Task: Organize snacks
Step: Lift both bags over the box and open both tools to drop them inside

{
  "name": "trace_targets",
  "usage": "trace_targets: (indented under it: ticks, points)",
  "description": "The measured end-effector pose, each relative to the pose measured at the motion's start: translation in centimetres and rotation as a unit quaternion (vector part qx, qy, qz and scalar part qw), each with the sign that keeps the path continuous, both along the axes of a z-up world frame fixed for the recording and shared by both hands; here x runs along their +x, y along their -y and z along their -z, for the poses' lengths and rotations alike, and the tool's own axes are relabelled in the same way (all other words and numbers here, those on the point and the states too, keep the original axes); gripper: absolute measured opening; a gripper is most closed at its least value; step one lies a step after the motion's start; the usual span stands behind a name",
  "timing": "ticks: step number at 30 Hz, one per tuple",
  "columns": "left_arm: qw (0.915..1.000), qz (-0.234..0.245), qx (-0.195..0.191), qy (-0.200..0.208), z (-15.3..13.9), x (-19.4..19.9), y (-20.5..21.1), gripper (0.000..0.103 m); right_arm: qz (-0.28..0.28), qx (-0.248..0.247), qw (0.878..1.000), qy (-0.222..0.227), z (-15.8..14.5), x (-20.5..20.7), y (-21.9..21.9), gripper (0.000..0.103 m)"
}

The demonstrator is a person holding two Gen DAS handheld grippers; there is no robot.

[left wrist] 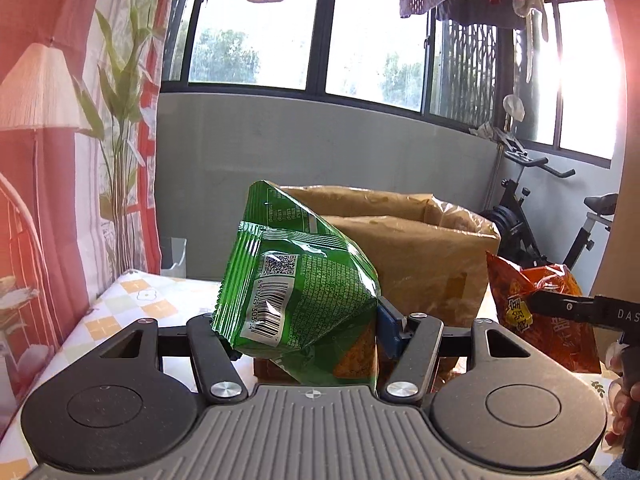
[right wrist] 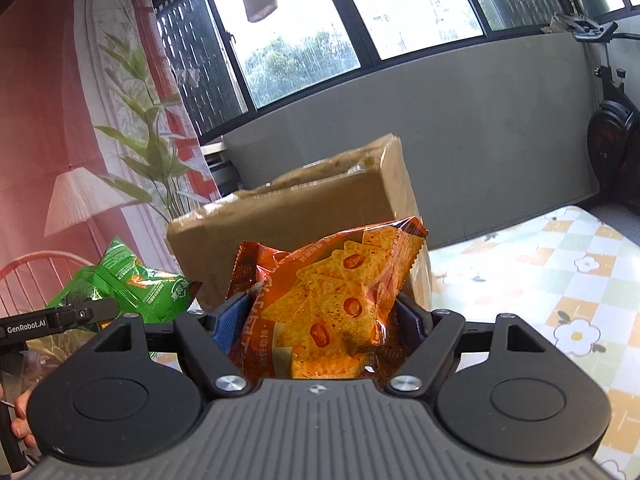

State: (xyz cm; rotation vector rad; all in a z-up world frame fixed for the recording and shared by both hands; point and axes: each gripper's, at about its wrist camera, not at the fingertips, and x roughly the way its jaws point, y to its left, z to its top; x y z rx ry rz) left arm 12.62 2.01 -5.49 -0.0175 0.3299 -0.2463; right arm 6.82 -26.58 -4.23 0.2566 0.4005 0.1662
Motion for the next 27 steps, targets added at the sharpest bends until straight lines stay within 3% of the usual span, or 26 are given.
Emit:
trace_targets:
  ticks: [8, 13, 15, 19, 27]
  points:
    - [0.9988, 0.002, 0.009, 0.048, -4.3, 2.0, 1.0, 0.064, 0.0, 0.01, 1.0, 0.029, -5.5, 3.7, 0.7, 0.077]
    - [0.9973, 0.013, 0.007, 0.072, -7.1, 4.6, 2.3, 0.064, -0.011, -0.028, 0.998, 0.047, -8.5, 7.3, 0.2, 0.077]
    - [0.9963, 0.013, 0.023, 0.082, -7.9, 6.2, 3.1, 0.064, -0.011, -0.052, 0.997, 0.051, -9.2, 9.2, -0.2, 0.077]
    - [0.9963, 0.002, 0.044, 0.074, -8.5, 10.2, 4.5, 0.064, -0.004, -0.132, 0.99, 0.049, -9.1, 13.9, -1.6, 0.077]
    - [0.9957, -0.008, 0.085, 0.036, -6.6, 16.8, 7.0, 0.065, 0.003, -0.247, 0.969, 0.011, -5.4, 20.8, -4.3, 0.078]
